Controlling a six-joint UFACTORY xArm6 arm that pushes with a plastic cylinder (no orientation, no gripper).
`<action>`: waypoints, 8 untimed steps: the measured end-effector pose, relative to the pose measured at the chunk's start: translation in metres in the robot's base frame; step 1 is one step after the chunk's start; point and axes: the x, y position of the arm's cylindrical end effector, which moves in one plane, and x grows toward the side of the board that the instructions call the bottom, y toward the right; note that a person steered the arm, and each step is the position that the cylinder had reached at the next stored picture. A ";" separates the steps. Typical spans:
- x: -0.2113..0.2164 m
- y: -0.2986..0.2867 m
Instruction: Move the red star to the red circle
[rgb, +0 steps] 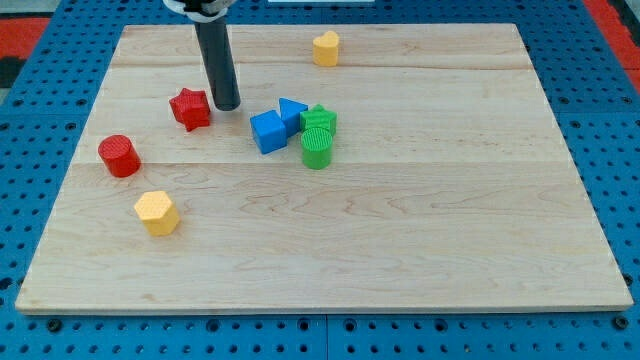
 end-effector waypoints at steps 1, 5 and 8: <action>0.001 -0.007; 0.000 -0.032; 0.034 -0.087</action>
